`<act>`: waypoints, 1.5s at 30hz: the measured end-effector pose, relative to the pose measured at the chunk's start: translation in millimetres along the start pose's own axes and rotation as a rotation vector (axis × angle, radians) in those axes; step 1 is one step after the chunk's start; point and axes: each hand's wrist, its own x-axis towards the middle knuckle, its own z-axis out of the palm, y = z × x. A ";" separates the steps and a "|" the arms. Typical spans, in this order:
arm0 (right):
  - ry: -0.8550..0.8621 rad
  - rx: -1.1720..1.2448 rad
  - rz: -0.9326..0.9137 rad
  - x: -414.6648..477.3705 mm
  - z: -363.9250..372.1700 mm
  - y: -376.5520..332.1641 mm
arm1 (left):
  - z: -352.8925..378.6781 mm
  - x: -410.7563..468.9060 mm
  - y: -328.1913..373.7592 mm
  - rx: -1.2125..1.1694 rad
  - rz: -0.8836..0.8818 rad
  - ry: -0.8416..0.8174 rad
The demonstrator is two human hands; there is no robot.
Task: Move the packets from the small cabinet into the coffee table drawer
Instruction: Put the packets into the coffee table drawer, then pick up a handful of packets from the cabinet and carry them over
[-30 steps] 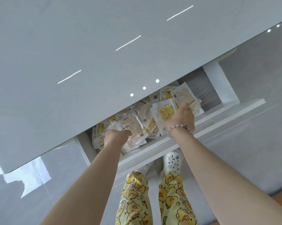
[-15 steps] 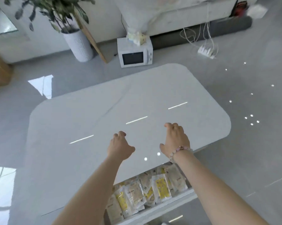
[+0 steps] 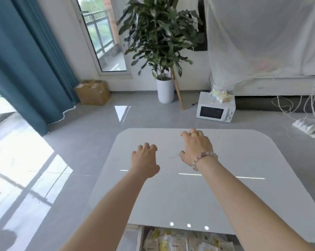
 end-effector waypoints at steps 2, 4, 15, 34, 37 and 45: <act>0.015 -0.024 -0.106 3.3 -5.3 -36.7 | -6.1 -14.4 -35.7 0.056 -0.052 0.008; 0.025 -0.067 -0.208 7.7 -9.7 -72.8 | -13.7 -28.0 -71.2 0.083 -0.110 0.048; 0.088 -0.056 -0.572 1.9 -31.8 -337.7 | -71.8 -149.3 -295.3 -0.009 -0.534 0.246; 0.065 0.009 -1.269 -204.4 -27.5 -711.8 | -81.6 -489.7 -538.4 0.027 -1.280 0.335; 0.090 0.004 -1.393 -242.0 -27.2 -754.7 | -72.7 -539.1 -549.6 -0.010 -1.416 0.332; 0.040 0.036 -1.819 -363.3 -24.0 -865.3 | -46.2 -675.8 -564.6 -0.063 -1.792 0.308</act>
